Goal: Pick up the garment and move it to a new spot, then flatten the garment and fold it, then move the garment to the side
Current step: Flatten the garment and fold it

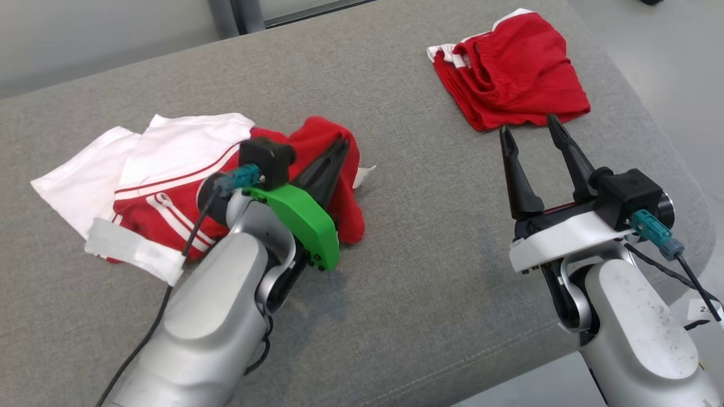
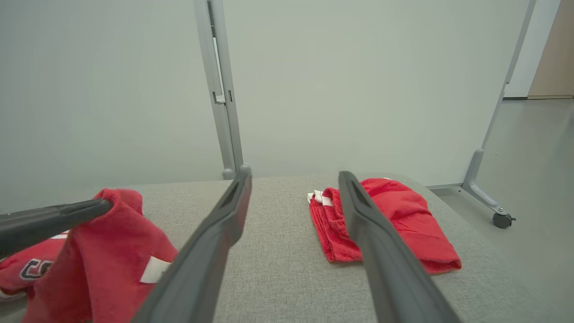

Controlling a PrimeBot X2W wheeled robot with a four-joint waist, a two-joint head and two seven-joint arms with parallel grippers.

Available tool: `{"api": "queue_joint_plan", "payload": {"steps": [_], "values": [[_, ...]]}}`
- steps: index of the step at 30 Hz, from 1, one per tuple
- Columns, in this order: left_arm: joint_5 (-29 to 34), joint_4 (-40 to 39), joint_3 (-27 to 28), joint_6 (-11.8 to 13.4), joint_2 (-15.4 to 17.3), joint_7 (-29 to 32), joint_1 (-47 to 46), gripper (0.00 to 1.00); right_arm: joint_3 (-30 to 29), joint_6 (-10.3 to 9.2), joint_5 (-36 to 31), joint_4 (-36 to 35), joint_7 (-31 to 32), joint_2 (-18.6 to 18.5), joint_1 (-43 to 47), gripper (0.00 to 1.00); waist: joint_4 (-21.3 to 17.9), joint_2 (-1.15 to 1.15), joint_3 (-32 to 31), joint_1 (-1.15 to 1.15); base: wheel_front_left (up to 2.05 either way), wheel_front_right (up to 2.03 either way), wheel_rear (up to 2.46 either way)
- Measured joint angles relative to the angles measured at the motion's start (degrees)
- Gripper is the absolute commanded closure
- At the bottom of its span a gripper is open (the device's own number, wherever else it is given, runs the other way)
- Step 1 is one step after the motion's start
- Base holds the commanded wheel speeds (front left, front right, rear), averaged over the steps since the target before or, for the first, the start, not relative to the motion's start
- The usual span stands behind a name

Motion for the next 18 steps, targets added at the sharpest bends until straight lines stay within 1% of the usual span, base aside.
{"api": "queue_joint_plan", "payload": {"steps": [5, 6, 9, 14, 18], "values": [[-1.98, 2.25, -4.41, 0.51, 0.31, 0.24, 2.92, 1.00, -0.66, -0.01, 0.01, 0.63, -0.46, 0.07, -0.05, 0.00, -1.90, 0.00, 1.09, 0.00, 0.00, 0.00, 0.00], [-2.83, 2.38, -4.89, 0.55, 0.31, 0.23, 3.36, 0.80, -0.83, -0.03, 0.02, 0.77, -0.47, 0.02, -0.05, 0.00, -2.09, 0.00, 1.32, 0.00, 0.00, 0.00, 0.00], [-3.88, 2.94, -7.00, 0.55, 0.59, 0.24, 3.72, 0.00, -0.75, -0.02, 0.02, 1.14, -0.49, 0.07, -0.06, 0.00, -2.32, 0.00, 1.79, 0.00, 0.00, 0.00, 0.00], [-5.98, 2.09, -9.67, 0.46, 0.74, -0.62, 3.71, 0.00, -1.05, -0.03, 0.02, 1.74, -0.74, -0.04, -0.06, 0.00, -1.30, 0.00, 1.69, 0.00, 0.00, 0.00, 0.00], [-7.20, 1.15, -10.09, 0.40, 0.78, -1.96, 3.63, 0.00, -1.48, -0.03, 0.02, 2.23, -0.96, -0.48, -0.06, 0.00, -0.26, 0.00, 1.41, 0.00, 0.00, 0.00, 0.00]]}}
